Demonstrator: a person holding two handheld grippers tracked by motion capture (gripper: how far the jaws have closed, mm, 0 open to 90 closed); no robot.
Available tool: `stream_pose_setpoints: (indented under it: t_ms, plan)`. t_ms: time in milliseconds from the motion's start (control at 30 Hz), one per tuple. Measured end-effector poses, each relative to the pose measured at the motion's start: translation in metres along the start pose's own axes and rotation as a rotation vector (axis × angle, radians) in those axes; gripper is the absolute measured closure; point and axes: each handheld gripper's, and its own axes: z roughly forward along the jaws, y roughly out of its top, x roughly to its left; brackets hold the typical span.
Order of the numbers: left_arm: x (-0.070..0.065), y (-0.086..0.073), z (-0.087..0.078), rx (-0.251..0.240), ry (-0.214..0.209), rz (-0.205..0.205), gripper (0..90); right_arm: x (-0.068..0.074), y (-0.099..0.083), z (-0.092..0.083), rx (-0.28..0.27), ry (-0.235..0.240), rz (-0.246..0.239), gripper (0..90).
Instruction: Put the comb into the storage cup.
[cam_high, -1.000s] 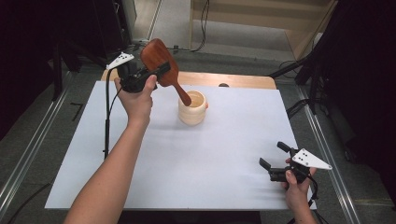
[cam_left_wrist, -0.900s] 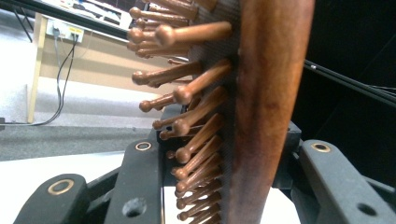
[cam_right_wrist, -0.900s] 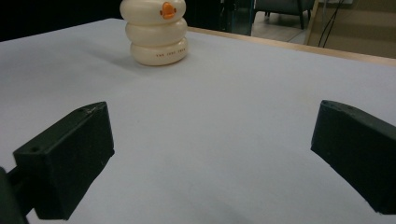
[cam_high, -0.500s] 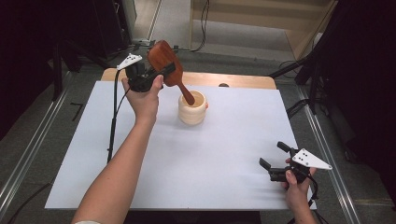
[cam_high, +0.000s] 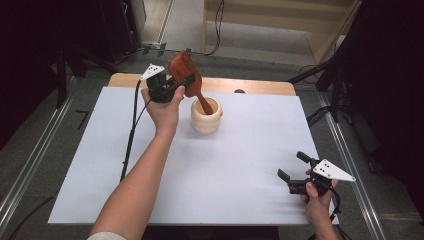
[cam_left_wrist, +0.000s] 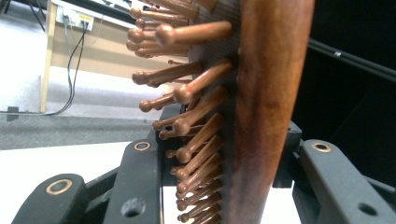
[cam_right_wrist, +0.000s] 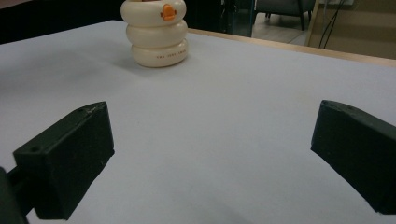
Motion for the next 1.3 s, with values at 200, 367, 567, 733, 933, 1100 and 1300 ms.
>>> stream_pose_setpoints:
  t_ms: [200, 367, 567, 733, 933, 1100, 1300]
  plan:
    - [0.0, -0.012, 0.009, 0.011, 0.007, -0.006, 58.3, 0.0, 0.0, 0.0, -0.001, 0.001, -0.002, 0.0]
    - [0.002, -0.021, 0.014, 0.019, 0.022, -0.021, 58.2, 0.0, 0.0, 0.0, -0.002, 0.001, -0.002, 0.0]
    - [0.004, -0.029, 0.017, 0.028, 0.031, -0.027, 57.9, 0.0, 0.0, 0.001, -0.005, 0.002, -0.005, 0.0]
    - [0.005, -0.035, 0.018, 0.025, 0.048, -0.036, 57.7, -0.002, 0.0, 0.0, -0.014, 0.001, 0.005, 0.0]
    - [0.01, -0.043, 0.018, 0.022, 0.059, -0.073, 57.4, 0.0, 0.0, 0.003, -0.011, 0.002, -0.014, 0.0]
    - [0.01, -0.045, 0.02, 0.021, 0.072, -0.07, 57.3, -0.001, 0.0, 0.002, -0.016, 0.002, -0.009, 0.0]
    - [0.012, -0.049, 0.02, 0.007, 0.086, -0.094, 56.3, -0.001, 0.0, 0.003, -0.018, 0.005, -0.013, 0.0]
